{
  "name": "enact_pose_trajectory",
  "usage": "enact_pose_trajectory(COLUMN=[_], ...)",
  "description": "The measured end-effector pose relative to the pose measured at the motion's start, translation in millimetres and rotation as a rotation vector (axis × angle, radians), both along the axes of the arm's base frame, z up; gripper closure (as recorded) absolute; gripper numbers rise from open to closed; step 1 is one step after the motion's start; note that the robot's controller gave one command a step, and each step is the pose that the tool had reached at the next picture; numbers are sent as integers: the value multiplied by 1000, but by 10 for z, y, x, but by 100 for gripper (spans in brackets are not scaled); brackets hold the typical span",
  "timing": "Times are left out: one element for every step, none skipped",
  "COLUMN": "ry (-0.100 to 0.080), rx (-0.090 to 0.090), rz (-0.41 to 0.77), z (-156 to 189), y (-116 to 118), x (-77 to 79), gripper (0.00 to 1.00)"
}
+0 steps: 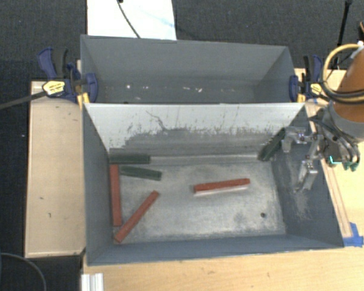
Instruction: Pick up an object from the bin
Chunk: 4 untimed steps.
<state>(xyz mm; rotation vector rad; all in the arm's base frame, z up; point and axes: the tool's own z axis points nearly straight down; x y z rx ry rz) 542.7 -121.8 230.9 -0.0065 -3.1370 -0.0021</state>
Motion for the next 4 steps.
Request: enact_pose_trajectory(ry=[0, -10, -10, -16], rx=[1, 2, -1, -3], rz=[109, 145, 144, 158], z=[-1340, -1618, -1600, -39], y=[228, 799, 755, 756], x=[134, 465, 459, 311], gripper=[0, 0, 100, 100])
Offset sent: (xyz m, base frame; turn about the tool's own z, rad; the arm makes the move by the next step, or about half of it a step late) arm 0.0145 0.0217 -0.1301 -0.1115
